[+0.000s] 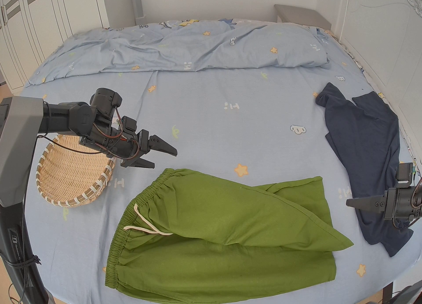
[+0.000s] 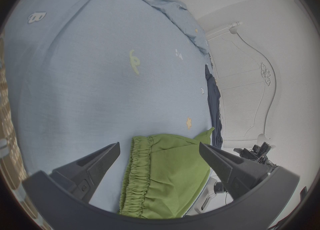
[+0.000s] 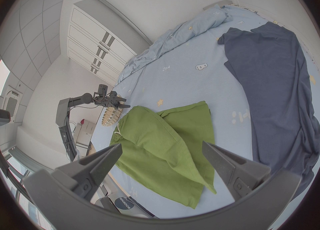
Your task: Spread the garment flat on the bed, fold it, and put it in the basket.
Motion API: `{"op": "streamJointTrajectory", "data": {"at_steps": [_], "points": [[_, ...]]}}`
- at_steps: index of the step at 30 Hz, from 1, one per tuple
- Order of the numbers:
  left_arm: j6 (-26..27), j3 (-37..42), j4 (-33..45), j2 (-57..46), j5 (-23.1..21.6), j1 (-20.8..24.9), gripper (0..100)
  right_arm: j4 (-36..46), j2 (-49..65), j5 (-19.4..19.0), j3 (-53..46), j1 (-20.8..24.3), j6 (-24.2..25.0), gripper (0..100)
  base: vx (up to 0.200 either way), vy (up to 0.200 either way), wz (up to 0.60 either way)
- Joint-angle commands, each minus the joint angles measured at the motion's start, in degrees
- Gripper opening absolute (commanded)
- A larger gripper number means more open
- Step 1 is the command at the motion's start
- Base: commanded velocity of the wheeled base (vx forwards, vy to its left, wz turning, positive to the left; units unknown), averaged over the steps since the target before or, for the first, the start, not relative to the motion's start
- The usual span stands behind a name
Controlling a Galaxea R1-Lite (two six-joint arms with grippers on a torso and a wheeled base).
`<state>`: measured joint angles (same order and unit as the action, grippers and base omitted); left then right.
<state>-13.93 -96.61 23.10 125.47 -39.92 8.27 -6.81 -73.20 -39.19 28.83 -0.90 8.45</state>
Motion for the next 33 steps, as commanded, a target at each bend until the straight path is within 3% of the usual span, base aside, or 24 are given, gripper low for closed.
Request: {"op": "streamJointTrajectory", "data": {"at_steps": [1, 4, 10, 17, 18, 33], "points": [[-0.39, -0.25, -0.51, 2.33, 0.11, 0.08, 100, 0.05, -0.36, -0.01, -0.09, 0.55, -0.01, 100, 0.000, 0.000, 0.00], [-0.48, -0.25, -0.95, 3.03, 0.64, 0.44, 100, 0.05, -0.62, -0.01, -0.09, 0.81, -0.01, 100, 0.000, 0.000, 0.00], [-0.57, -1.83, -0.95, 5.67, 5.73, 1.58, 100, 0.05, -1.33, -0.01, -0.18, 0.99, -0.01, 100, 0.000, 0.000, 0.00], [-0.74, -2.00, -0.86, 6.02, 6.00, 2.90, 100, -0.13, -2.03, -0.01, -0.27, 0.99, -0.01, 100, 0.000, 0.000, 0.00], [-0.74, -2.00, -0.86, 6.02, 6.00, 3.07, 0, -0.13, -2.12, -0.01, -0.27, 0.99, -0.01, 100, 0.000, 0.000, 0.00], [-0.74, -1.48, -0.25, 4.35, 6.00, 2.46, 0, -0.13, -2.21, -0.01, -0.18, 0.90, -0.01, 100, 0.000, 0.000, 0.00]]}}
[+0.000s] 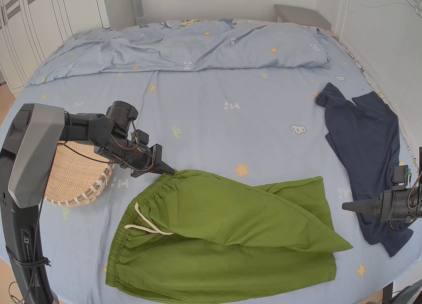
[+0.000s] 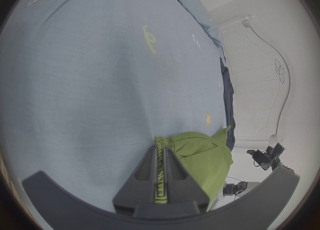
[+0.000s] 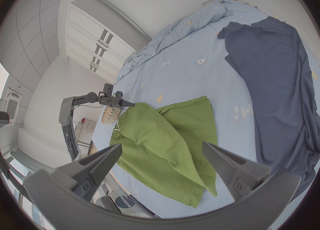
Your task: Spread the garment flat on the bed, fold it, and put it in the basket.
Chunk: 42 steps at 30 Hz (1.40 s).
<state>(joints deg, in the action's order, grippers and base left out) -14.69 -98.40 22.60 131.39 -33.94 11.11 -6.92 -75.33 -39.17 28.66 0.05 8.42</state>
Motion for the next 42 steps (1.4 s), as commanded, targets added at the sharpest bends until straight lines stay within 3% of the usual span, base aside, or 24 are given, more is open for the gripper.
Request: {"op": "streamJointTrajectory", "data": {"at_steps": [1, 17, 33, 42], "points": [[-0.08, 0.49, 0.34, -2.63, 0.01, -0.38, 0, -0.02, 0.00, -0.03, -0.01, -0.05, 0.01, 100, 0.000, 0.000, 0.00], [-0.34, 2.07, 1.74, -8.52, -0.43, -5.74, 0, -0.11, -1.93, 0.06, -0.01, -0.49, 0.01, 100, 0.000, 0.000, 0.00], [-0.25, 2.34, 2.10, -9.05, -0.43, -5.39, 0, -1.69, -17.57, 0.32, -0.18, -4.00, -0.07, 100, 0.000, 0.000, 0.00], [-0.25, 2.34, 2.10, -9.13, -0.43, -5.74, 0, -11.09, -24.96, 0.50, -2.82, -4.62, -0.07, 100, 0.000, 0.000, 0.00]]}}
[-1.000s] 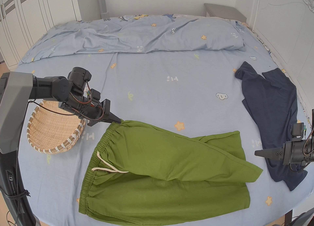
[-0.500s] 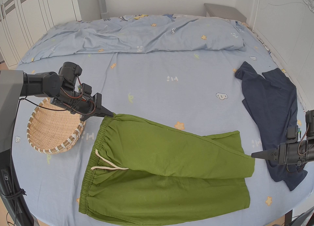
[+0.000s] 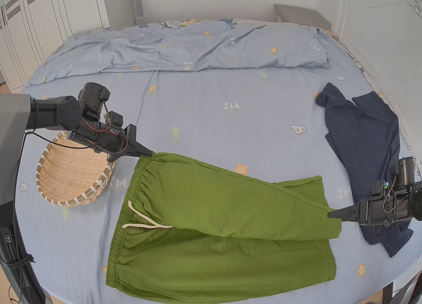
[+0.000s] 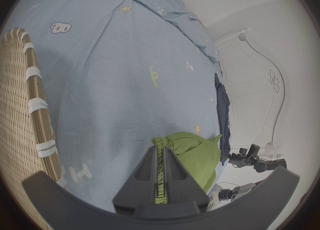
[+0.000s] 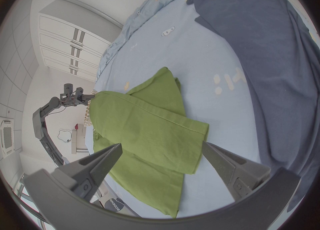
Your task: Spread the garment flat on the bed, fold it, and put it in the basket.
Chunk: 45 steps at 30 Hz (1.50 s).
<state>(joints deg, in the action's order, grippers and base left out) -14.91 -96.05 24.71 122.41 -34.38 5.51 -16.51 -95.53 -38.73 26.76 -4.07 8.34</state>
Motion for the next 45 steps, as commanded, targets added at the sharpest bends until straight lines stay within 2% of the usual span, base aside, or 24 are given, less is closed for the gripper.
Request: {"op": "streamJointTrajectory", "data": {"at_steps": [1, 8, 15, 23, 24, 38, 45], "points": [[-0.03, -0.01, -0.01, -0.15, 0.01, -0.15, 0, -1.78, -4.93, 0.06, -0.83, -0.67, 0.01, 100, 0.000, 0.000, 0.00], [-0.03, -0.10, -0.19, 0.29, 0.01, -0.06, 0, -1.95, -5.02, 0.06, -0.04, -2.87, 0.01, 100, 0.000, 0.000, 0.00], [0.06, -0.10, -0.10, 0.20, 0.01, -0.06, 0, -2.48, -6.78, -0.12, -0.04, -2.26, 0.01, 100, 0.000, 0.000, 0.00], [0.06, -0.10, -0.10, 0.20, 0.01, -0.06, 0, -7.93, -8.71, -0.47, -0.65, -2.17, 0.19, 100, 0.000, 0.000, 0.00], [0.06, -0.10, -0.10, 0.20, 0.01, -0.06, 0, -8.19, -8.80, -0.47, -0.57, -2.17, 0.27, 0, 0.000, 0.000, 0.00], [0.06, -0.10, -0.10, -0.06, 0.01, -0.24, 0, -8.54, -9.24, -0.38, -0.30, -1.11, 0.71, 0, 0.000, 0.000, 0.00], [-0.12, 1.30, -0.01, -2.26, 0.01, -1.12, 0, -12.50, -5.55, -0.03, -0.65, -1.55, 1.86, 0, 0.000, 0.000, 0.00]]}}
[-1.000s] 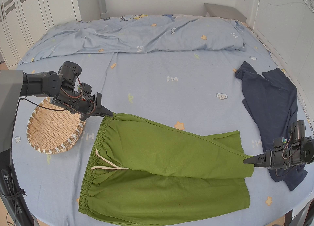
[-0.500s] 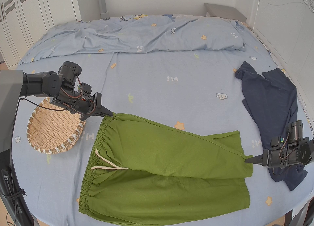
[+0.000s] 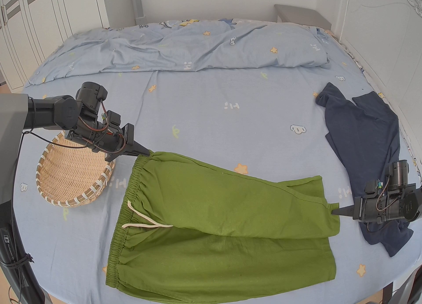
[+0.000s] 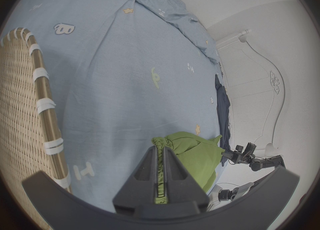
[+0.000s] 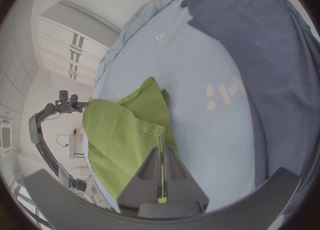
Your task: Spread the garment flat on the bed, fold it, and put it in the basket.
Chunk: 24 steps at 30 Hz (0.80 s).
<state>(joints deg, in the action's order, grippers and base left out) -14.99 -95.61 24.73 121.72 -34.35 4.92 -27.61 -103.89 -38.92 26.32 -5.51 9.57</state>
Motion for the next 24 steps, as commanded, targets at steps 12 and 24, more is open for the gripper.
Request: {"op": "streamJointTrajectory", "data": {"at_steps": [12, 24], "points": [[-0.03, 1.39, 0.05, -2.72, -0.01, -1.32, 0, 9.86, 32.96, 0.25, 1.01, 5.33, 6.60, 0, 0.000, 0.000, 0.00], [-0.03, 1.92, -0.04, -4.04, -0.01, -1.59, 0, 25.68, 45.27, 3.15, 6.11, 14.30, 6.78, 0, 0.000, 0.000, 0.00]]}}
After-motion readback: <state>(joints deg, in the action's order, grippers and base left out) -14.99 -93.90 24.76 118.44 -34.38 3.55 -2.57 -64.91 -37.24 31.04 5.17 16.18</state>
